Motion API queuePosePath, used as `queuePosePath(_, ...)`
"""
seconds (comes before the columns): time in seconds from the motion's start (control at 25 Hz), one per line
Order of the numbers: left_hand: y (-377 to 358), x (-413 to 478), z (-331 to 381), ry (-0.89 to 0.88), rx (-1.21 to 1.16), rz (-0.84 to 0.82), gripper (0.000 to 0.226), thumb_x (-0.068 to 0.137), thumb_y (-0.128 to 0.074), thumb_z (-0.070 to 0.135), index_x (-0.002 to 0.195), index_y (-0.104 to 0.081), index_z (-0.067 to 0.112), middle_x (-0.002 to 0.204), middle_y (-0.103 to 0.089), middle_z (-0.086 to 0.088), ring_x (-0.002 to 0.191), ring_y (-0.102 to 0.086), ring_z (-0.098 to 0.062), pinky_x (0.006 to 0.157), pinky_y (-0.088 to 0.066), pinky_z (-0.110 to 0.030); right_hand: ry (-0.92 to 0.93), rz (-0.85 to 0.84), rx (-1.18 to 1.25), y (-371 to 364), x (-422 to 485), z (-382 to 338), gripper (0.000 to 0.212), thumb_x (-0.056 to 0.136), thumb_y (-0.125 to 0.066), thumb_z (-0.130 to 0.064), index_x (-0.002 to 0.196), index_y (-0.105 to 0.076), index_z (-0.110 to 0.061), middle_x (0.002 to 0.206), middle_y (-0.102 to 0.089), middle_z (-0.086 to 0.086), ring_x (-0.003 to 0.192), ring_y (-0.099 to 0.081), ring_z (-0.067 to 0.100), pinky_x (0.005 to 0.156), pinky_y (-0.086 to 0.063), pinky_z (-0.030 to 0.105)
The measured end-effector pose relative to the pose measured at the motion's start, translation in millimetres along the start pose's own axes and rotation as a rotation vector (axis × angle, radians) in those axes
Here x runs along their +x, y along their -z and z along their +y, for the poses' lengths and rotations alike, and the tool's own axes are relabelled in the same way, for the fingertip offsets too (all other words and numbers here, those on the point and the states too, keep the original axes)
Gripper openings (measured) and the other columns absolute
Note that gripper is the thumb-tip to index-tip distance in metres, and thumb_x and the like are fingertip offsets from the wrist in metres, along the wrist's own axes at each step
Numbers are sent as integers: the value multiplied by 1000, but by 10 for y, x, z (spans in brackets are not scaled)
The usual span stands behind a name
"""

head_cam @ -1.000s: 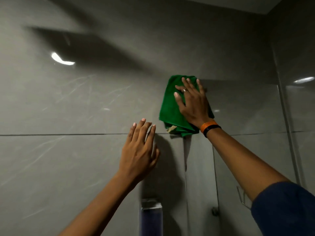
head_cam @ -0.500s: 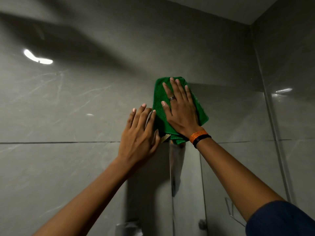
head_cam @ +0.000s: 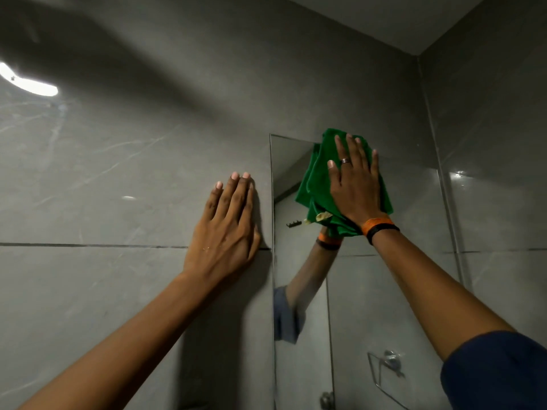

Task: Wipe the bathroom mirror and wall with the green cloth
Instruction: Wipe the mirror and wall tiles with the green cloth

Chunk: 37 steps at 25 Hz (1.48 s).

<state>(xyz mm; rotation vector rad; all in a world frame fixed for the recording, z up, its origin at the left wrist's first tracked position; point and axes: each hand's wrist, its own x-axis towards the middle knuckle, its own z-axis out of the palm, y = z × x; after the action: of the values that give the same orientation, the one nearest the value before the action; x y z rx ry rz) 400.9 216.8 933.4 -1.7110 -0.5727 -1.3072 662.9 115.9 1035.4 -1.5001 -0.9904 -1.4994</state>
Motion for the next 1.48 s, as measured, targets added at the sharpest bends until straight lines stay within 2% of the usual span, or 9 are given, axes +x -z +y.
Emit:
queuePosePath(0.24, -14, -16, 22, 6, -28, 26, 72, 101, -15, 41, 158, -12, -2, 167, -9, -24, 157, -5, -36, 129, -10, -51, -185, -39, 29, -64, -6, 764, 62, 105, -17, -44, 162, -16, -21, 172, -18, 6, 160, -10, 23, 130, -1, 57)
queuePosePath(0.52, -16, -50, 32, 2, -60, 25, 72, 102, -18, 44, 158, -13, -2, 168, -8, -23, 158, -4, -34, 129, -12, -51, -397, -115, 47, -47, 21, 1161, 57, 111, -22, -40, 163, -11, -21, 172, -11, 9, 161, -5, 24, 130, 3, 52)
queuePosePath(0.8, -30, -90, 47, -17, -54, 43, 77, 102, -17, 50, 157, -17, -3, 167, -12, -24, 157, -9, -36, 128, -15, -52, -605, -217, 11, 42, 48, 1617, 59, 111, -22, -39, 163, -10, -16, 172, -12, 14, 159, -9, 30, 129, -4, 54)
queuePosePath(1.08, -22, -239, 119, -5, -75, 15, 79, 102, -15, 53, 158, -15, -3, 168, -10, -24, 157, -6, -35, 128, -14, -52, -595, -212, -2, 58, -175, 1646, 58, 111, -22, -37, 163, -10, -15, 171, -13, 15, 159, -11, 33, 129, -6, 55)
queuePosePath(1.48, 5, -886, 395, -55, -161, -39, 79, 101, -21, 51, 158, -17, -5, 168, -12, -24, 157, -8, -35, 128, -11, -52, -603, -158, 12, 19, -1555, 1404, 56, 112, -22, -33, 163, -8, -15, 172, -9, 12, 161, -6, 26, 131, 1, 51)
